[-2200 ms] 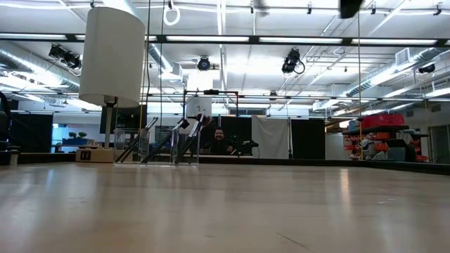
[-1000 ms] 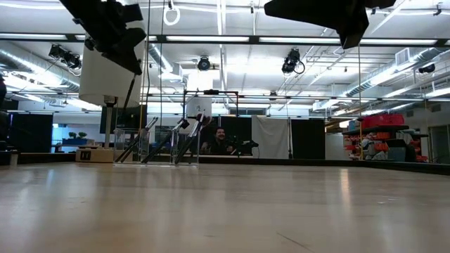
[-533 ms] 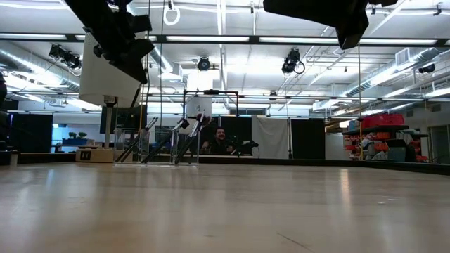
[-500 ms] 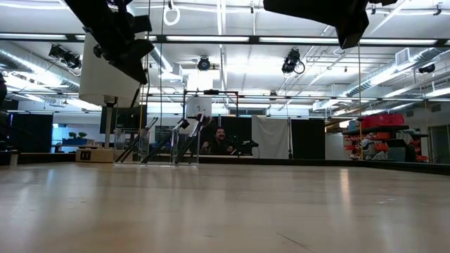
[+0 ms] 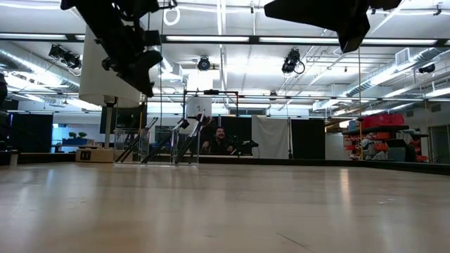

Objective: Put items in baskets/containers
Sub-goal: Put the eyeshadow brush into the transparent organizer

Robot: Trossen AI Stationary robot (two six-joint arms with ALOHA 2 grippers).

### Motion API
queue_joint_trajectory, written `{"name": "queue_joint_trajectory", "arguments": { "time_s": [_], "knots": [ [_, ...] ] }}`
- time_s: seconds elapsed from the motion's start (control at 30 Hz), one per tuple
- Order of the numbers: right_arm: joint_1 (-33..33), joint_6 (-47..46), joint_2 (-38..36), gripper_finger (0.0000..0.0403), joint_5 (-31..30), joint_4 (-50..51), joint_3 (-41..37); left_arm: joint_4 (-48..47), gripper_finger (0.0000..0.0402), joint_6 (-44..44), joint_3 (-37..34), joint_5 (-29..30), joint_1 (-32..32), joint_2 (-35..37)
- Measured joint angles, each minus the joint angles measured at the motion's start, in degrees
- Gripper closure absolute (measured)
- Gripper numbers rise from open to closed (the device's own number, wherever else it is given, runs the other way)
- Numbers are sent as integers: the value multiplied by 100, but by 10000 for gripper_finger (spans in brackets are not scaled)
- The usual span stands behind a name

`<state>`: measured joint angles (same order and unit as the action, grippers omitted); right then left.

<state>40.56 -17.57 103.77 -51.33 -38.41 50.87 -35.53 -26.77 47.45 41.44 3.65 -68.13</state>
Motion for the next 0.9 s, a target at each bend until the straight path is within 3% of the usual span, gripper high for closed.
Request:
{"name": "queue_joint_trajectory", "arguments": {
  "time_s": [0.27, 0.7, 0.9],
  "knots": [
    [2, -68, 0, 243, 2, 77, 0, 48, 355, -4, -9, -287, 275, -252],
    [4, -150, 0, 243, 2, 120, 0, -118, 240, 161, -7, -231, 678, -224],
    [7, -150, 0, 243, 2, 126, 0, -456, 231, 241, 231, -70, 632, 140]
  ]
}}
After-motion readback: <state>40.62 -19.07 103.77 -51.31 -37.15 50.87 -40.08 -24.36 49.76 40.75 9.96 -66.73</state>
